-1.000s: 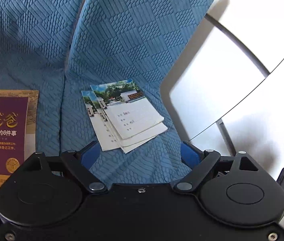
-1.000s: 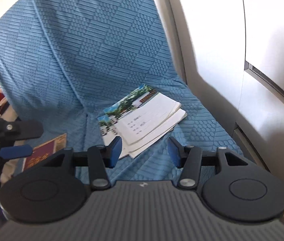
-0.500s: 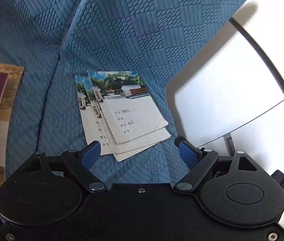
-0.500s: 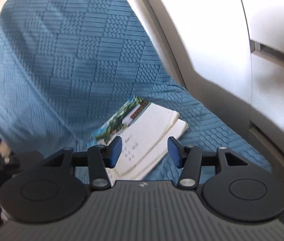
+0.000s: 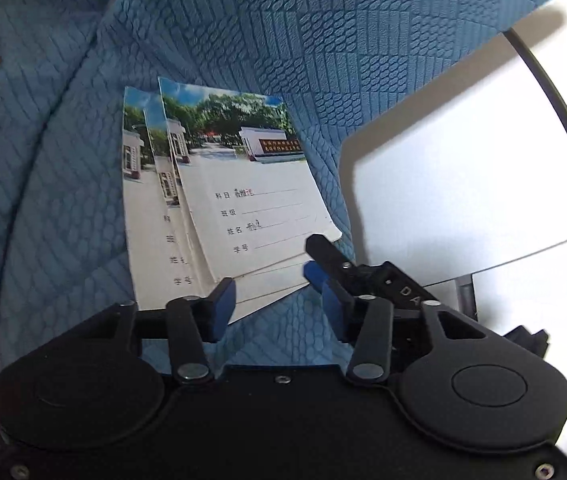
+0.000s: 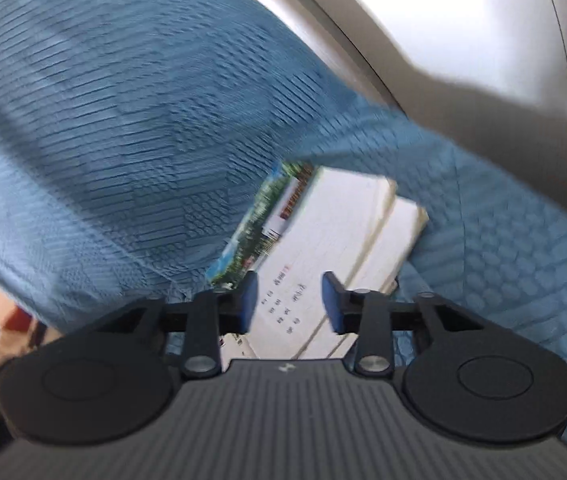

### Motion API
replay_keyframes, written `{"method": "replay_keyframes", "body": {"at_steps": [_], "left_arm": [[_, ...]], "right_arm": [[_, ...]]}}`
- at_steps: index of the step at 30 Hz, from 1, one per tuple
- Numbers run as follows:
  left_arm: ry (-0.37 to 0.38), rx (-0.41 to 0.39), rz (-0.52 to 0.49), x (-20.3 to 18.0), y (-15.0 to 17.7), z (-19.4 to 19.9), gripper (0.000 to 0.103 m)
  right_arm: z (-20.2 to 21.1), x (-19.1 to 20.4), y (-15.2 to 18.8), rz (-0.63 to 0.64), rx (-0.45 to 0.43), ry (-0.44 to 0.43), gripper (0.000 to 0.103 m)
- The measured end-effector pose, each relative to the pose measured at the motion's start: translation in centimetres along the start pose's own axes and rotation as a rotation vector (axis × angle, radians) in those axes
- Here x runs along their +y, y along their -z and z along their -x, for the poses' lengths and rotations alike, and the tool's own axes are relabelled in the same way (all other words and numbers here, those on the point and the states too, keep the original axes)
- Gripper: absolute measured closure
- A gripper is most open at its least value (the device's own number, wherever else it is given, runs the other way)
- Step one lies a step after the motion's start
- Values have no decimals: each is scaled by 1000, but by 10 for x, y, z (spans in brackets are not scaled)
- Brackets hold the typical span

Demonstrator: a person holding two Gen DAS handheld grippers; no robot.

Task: Organize objects
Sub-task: 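Close the left tool on the brochures' edge while the right tool approaches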

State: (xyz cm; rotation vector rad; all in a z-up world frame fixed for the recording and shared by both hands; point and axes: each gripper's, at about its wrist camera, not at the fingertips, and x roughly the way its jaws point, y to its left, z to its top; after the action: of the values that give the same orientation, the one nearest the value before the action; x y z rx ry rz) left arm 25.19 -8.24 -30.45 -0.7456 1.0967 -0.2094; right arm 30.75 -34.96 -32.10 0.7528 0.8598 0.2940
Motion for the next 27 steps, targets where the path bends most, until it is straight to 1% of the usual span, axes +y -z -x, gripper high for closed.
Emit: {"method": "replay_keyframes", "body": {"at_steps": [2,4,6,8,10,11,13,17,21,23,25,26,27], "left_arm": [[21,13,49,9,-5,-10,67],[29,33,98,18,-9,-22,72],[13,41,125,25,-11,-30,73],[-27,40,139,31,-11,-34,72],[-41,37,150,35,-11,-37,71],[-40,39,162,36,-10,-38,71],[-38,46,182,39,-10,-43,71],[-29,44,205,41,-10,-51,71],[5,36,282,50,-9,-52,72],[11,43,314,53,-11,-52,76],[-1,50,323,54,-13,-53,86],[-9,53,324,54,-14,-55,89],[-15,55,326,54,-14,-56,95]], "right_arm": [[-11,-6,-1,-31,26,0,73],[-22,-9,-2,-40,55,15,74],[-28,-16,-1,-76,84,8,75],[-30,-20,-1,-93,83,-4,75],[-30,-23,0,-102,80,-13,76],[-30,-25,1,-111,77,-14,78],[-29,-29,1,-131,74,-24,78],[-29,-29,1,-127,70,-26,78],[-28,-29,2,-135,63,-26,78],[-28,-29,3,-134,59,-26,78],[-29,-29,3,-132,57,-26,78],[-29,-30,4,-135,57,-28,78],[-29,-31,4,-145,56,-31,78]]}}
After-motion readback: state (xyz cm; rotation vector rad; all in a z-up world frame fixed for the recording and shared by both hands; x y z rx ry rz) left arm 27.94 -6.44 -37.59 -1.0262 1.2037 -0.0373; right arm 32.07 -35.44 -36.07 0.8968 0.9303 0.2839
